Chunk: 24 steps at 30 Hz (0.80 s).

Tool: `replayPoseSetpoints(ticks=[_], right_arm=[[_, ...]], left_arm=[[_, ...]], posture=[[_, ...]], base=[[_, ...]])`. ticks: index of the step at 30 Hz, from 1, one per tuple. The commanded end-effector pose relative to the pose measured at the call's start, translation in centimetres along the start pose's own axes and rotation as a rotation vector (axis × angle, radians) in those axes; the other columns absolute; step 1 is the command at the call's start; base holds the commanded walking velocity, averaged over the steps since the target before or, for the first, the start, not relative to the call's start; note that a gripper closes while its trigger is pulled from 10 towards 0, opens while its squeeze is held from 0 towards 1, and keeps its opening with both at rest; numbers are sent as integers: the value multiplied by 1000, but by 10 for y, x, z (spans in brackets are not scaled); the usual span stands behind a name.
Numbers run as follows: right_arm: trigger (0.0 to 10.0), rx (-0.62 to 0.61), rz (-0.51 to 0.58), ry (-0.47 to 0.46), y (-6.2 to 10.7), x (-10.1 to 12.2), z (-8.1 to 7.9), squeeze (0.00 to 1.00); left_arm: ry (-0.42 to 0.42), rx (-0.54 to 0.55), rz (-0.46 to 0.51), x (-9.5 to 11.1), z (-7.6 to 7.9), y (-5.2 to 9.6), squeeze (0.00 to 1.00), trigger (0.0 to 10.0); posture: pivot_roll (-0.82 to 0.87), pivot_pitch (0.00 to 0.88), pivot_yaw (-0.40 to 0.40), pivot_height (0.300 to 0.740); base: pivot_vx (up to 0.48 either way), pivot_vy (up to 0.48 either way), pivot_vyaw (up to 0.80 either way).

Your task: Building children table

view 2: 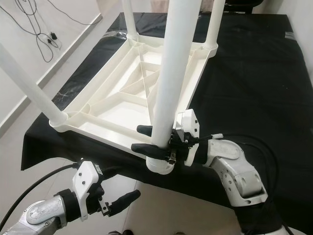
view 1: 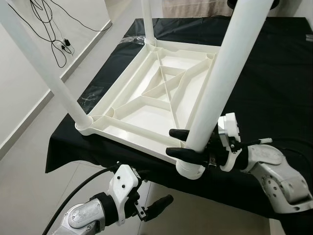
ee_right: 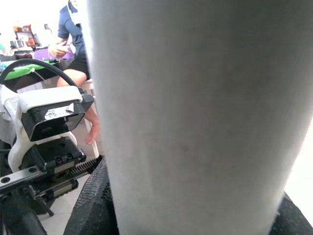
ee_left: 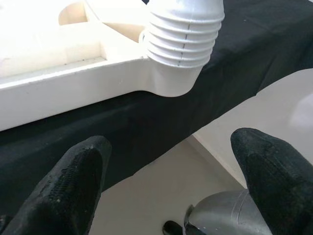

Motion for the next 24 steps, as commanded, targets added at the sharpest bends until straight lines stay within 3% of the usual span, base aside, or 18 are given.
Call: replayPoseSetpoints(ticks=[1, 17, 24], right_arm=[[10000, -8, -50, -30, 3, -12, 2, 0], [10000, -10, -75, -10, 10, -9, 13, 0], [10000, 200, -189, 10, 14, -8, -7, 0]], left_arm=[[11, -8, -34, -6, 4, 3, 0, 10000], [15, -12, -33, -4, 6, 4, 0, 10000], [19, -16, -31, -2, 8, 4, 0, 10000]], posture=[[-28, 272, 86, 740], [-21, 287, 84, 740], [-24, 290, 86, 740]], base=[[0, 0, 0], [0, 0, 0], [0, 0, 0]])
Point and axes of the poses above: a point about 5 cm out from each wrist's last joint towards the gripper, its own y axis pointing back from the gripper into the wrist, its own x axis along the axis of the wrist's last joint, z = x × y, the point moved 3 cm from there along -y, pointing out of the wrist towards the gripper, and after that the axes turned 3 degrees about -y, right-handed, at the moved point
